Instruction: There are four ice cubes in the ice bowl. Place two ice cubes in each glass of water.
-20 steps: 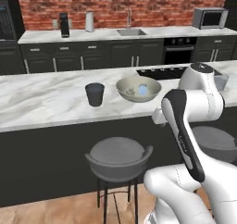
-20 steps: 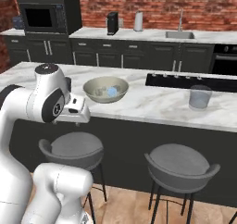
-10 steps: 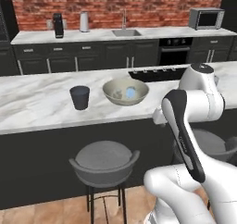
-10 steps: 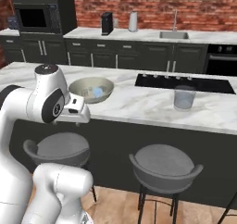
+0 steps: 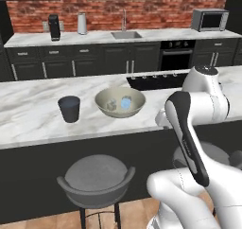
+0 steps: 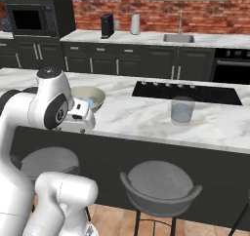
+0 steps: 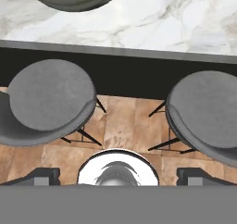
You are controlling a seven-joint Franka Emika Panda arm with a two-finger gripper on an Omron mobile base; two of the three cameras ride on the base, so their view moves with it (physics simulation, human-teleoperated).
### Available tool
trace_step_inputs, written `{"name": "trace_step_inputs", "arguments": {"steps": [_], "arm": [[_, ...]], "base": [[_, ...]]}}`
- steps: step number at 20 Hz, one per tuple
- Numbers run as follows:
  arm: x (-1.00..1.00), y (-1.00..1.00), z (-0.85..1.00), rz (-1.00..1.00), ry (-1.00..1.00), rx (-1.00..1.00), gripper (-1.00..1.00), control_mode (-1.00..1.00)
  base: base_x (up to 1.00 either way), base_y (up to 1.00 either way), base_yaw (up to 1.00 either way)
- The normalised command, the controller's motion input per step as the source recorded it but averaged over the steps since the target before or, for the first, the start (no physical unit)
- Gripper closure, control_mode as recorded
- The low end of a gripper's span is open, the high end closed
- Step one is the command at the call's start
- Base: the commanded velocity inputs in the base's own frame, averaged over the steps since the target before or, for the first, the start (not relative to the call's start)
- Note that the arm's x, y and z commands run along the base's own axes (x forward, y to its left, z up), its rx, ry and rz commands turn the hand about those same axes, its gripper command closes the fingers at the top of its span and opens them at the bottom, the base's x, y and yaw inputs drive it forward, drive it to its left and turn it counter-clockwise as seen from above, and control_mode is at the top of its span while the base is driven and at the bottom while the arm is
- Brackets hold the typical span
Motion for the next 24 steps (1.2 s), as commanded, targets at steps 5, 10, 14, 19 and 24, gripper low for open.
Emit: {"name": "trace_step_inputs", "arguments": {"steps": [5, 10, 14, 19, 24], "arm": [[0.00, 0.00, 0.00, 0.00, 0.00, 0.00, -1.00, 1.00], [0.00, 0.00, 0.00, 0.00, 0.00, 0.00, -1.00, 1.00], [0.00, 0.00, 0.00, 0.00, 0.00, 0.00, -1.00, 1.00], [0.00, 0.00, 0.20, 0.00, -0.01, 0.02, -1.00, -1.00], [0.20, 0.14, 0.68, 0.00, -0.09, 0.04, -1.00, -1.00]], "base": [[0.44, -0.34, 0.00], [0.36, -0.29, 0.00], [0.14, -0.05, 0.00], [0.00, -0.03, 0.00], [0.00, 0.00, 0.00]]}}
